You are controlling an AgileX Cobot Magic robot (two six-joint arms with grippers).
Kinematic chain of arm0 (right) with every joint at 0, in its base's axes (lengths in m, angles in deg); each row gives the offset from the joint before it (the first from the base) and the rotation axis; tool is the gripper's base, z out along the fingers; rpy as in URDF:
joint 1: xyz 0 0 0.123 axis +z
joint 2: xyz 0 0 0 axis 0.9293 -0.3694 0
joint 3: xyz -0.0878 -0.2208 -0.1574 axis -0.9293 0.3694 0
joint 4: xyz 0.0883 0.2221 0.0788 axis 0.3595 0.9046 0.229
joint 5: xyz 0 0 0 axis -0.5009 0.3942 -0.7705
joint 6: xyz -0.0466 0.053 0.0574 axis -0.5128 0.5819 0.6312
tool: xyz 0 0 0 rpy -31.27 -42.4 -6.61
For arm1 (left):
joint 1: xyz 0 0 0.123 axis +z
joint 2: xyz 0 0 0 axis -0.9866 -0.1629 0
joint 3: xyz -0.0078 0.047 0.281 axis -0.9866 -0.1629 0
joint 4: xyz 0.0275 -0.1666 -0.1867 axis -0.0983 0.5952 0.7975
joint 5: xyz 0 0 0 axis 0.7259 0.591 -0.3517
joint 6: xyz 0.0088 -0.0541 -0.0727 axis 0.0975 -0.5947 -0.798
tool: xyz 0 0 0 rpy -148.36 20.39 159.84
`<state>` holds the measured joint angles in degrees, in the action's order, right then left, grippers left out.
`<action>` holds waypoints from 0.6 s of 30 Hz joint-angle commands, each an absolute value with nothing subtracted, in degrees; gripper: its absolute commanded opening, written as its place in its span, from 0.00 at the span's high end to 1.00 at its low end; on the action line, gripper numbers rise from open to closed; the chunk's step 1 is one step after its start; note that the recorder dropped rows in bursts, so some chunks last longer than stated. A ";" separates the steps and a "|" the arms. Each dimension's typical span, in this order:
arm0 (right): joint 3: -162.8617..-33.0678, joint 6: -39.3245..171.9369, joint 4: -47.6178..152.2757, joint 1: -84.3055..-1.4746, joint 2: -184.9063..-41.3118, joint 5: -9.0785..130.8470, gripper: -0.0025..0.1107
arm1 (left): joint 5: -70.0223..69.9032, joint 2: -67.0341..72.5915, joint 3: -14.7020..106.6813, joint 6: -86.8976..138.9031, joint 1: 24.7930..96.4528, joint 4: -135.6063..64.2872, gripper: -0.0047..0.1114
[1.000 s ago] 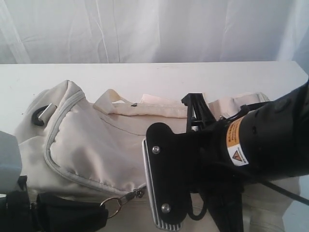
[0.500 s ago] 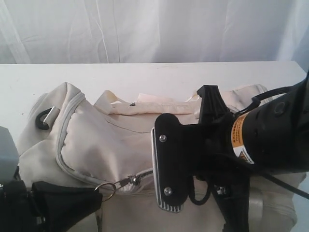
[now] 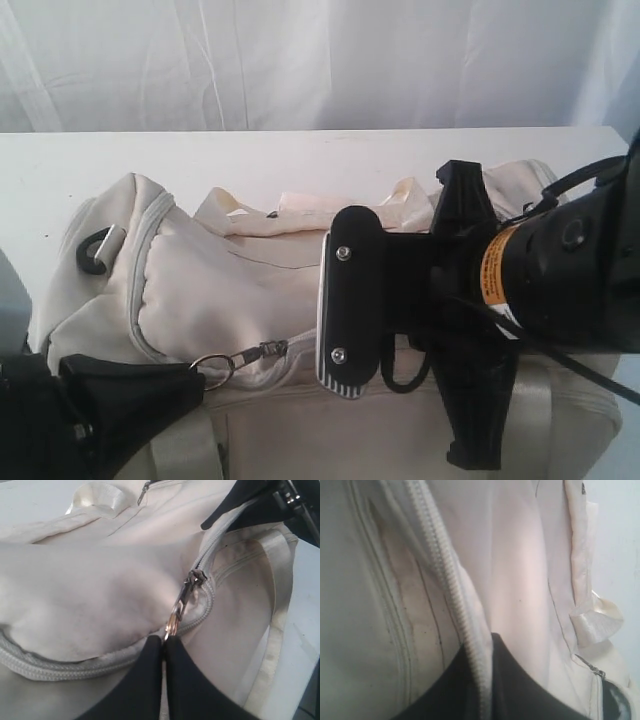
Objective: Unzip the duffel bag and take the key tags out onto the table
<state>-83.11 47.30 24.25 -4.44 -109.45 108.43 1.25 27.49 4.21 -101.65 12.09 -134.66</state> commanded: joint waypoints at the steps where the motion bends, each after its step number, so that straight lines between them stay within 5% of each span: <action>1: -82.99 51.17 13.07 -6.69 -107.75 118.98 0.98 | 2.70 27.94 2.71 -102.07 12.51 -131.58 0.96; 7: -84.92 52.18 20.69 -6.69 -104.24 107.26 0.96 | 2.69 27.94 2.96 -102.07 12.51 -135.61 0.96; 10: -86.44 52.18 24.24 -6.69 -102.40 103.76 0.88 | 2.69 27.94 4.67 -96.90 12.51 -135.61 0.96; 18: -87.27 50.60 35.37 -6.69 -101.99 96.74 0.43 | 3.58 27.94 9.89 -78.39 12.51 -135.61 0.96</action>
